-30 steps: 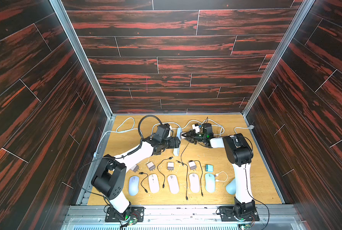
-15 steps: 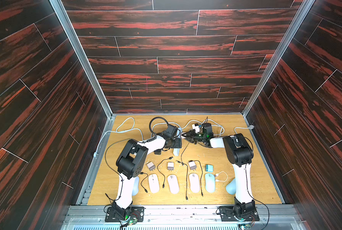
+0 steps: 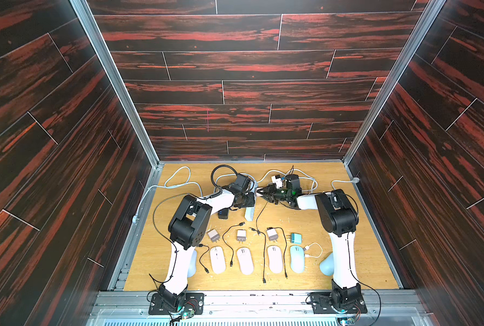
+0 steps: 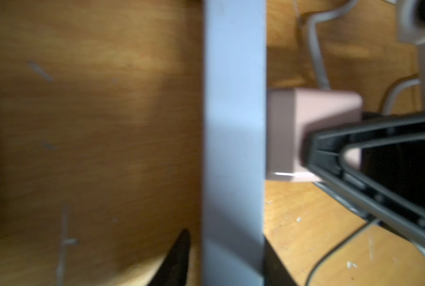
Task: Unplug the wireless mouse
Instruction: Remove the plug from the socket.
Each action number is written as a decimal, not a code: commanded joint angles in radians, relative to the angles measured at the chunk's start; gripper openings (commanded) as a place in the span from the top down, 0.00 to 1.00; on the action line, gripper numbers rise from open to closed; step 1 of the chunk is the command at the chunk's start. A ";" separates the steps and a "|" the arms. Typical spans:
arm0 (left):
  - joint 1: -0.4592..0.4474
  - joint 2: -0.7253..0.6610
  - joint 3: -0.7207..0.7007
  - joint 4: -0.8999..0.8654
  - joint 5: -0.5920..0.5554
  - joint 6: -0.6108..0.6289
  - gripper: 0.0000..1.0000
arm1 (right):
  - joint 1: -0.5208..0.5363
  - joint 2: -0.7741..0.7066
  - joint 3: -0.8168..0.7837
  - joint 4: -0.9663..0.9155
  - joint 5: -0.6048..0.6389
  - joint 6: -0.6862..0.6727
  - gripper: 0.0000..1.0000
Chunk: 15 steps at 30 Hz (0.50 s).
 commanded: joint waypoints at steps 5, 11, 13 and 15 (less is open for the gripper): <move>0.039 0.009 -0.029 0.040 0.059 -0.029 1.00 | 0.007 -0.092 -0.054 0.003 0.024 -0.032 0.92; 0.055 -0.072 -0.116 0.158 0.126 -0.078 1.00 | 0.005 -0.164 -0.031 -0.119 0.039 -0.104 0.96; 0.054 -0.102 -0.129 0.176 0.138 -0.082 1.00 | 0.006 -0.194 -0.020 -0.171 0.059 -0.131 0.97; 0.054 -0.129 -0.137 0.179 0.130 -0.080 1.00 | 0.009 -0.234 -0.005 -0.259 0.103 -0.169 0.98</move>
